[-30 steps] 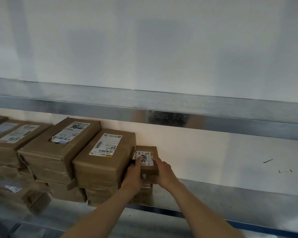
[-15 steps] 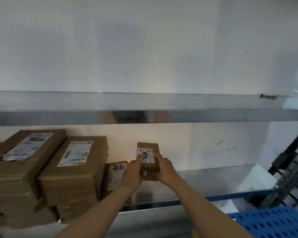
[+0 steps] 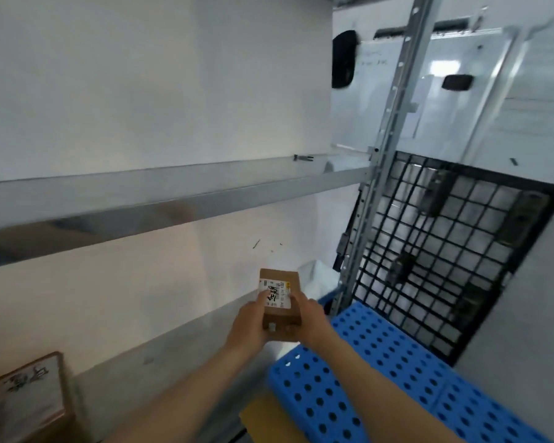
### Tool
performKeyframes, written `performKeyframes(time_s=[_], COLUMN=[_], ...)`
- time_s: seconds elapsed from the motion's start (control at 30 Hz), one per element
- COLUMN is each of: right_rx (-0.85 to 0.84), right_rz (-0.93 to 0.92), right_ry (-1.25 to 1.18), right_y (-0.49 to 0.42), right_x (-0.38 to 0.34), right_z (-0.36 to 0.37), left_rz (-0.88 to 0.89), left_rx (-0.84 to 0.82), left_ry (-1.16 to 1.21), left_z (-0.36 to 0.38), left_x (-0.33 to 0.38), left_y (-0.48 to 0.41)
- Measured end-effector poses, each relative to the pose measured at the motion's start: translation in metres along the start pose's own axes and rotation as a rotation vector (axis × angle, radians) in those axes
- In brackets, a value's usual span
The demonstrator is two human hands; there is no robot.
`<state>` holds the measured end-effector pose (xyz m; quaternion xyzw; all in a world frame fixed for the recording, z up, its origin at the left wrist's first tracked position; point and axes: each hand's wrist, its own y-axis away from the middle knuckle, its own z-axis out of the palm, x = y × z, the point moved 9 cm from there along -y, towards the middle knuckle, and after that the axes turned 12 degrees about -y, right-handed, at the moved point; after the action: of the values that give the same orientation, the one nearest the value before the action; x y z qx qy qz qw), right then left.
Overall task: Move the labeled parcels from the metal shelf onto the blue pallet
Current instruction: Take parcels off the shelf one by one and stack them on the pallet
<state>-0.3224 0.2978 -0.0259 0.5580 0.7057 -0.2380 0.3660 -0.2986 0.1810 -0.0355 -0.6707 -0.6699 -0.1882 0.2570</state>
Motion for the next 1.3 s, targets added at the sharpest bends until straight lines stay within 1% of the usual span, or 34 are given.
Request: performKeyframes(time_s=[0.07,0.1,0.17,0.2,0.27,0.3,0.37,0.5,0.57,0.63,0.7,0.73,0.8,0.83,0.87,0.9,0.93,0.97,1.03,1.1,1.13,1.2,1.23,1.3], right_rx=[0.039,0.053,0.122,0.122,0.187,0.175,0.199,0.168,0.176,0.212,0.238,0.253,0.302,0.329,0.351,0.362,0.37,0.385,0.406,0.43,0.434,0.45,0.456,0.458], right_rz=[0.033,0.064,0.09,0.084,0.143,0.158,0.176,0.227,0.264,0.263,0.27,0.275,0.306,0.328,0.347,0.367,0.385,0.396,0.416,0.439,0.453,0.469,0.476,0.486], right_ry=[-0.04,-0.123,-0.101,-0.06,-0.105,-0.146,-0.124,-0.156,-0.177,-0.225,-0.255,-0.264,-0.295,-0.292,-0.281,-0.292,-0.305,-0.309,-0.289,-0.283,-0.273,-0.262,-0.261,-0.254], right_y=[-0.001,-0.002,-0.005,-0.007,-0.01,-0.012,-0.02,-0.036,-0.044,-0.053,-0.065,-0.069,-0.078,-0.081,-0.084,-0.087,-0.091,-0.095,-0.102,-0.105,-0.106,-0.109,-0.11,-0.111], right_x=[0.025,0.039,0.066,0.08,0.108,0.122,0.145,0.187,0.204,0.215,0.225,0.227,0.236,0.24,0.244,0.249,0.255,0.26,0.269,0.276,0.278,0.283,0.286,0.289], right_z=[-0.029,-0.04,-0.065,-0.072,-0.09,-0.093,-0.102,-0.104,-0.103,-0.105,-0.108,-0.11,-0.113,-0.113,-0.113,-0.112,-0.111,-0.11,-0.109,-0.106,-0.106,-0.105,-0.105,-0.106], left_rz=[0.05,0.072,0.107,0.121,0.119,0.133,0.199,0.329,0.428,0.46,0.463,0.43,0.433,0.467,0.475,0.463,0.398,0.411,0.483,0.553,0.565,0.55,0.485,0.455], left_rx=[-0.059,-0.08,-0.125,-0.149,-0.199,-0.231,-0.224,-0.202,-0.224,-0.248,-0.299,-0.343,-0.362,-0.4,-0.437,-0.477,-0.523,-0.541,-0.445,-0.476,-0.464,-0.46,-0.5,-0.523], left_ry=[-0.004,-0.014,-0.04,-0.011,0.082,0.103,0.076,-0.013,-0.073,-0.118,-0.071,-0.009,-0.022,-0.092,-0.103,-0.081,-0.059,-0.051,-0.121,-0.04,-0.032,0.006,0.065,0.057], left_z=[0.027,0.041,0.066,0.077,0.102,0.116,0.136,0.171,0.189,0.199,0.217,0.225,0.242,0.252,0.263,0.274,0.278,0.287,0.294,0.3,0.297,0.299,0.304,0.306], left_x=[0.024,0.034,0.054,0.063,0.076,0.083,0.094,0.097,0.102,0.105,0.099,0.096,0.089,0.085,0.082,0.082,0.078,0.076,0.069,0.072,0.078,0.08,0.077,0.076], left_y=[-0.017,-0.026,-0.041,-0.046,-0.061,-0.068,-0.083,-0.107,-0.117,-0.133,-0.153,-0.16,-0.177,-0.185,-0.191,-0.202,-0.208,-0.214,-0.224,-0.223,-0.225,-0.229,-0.231,-0.233])
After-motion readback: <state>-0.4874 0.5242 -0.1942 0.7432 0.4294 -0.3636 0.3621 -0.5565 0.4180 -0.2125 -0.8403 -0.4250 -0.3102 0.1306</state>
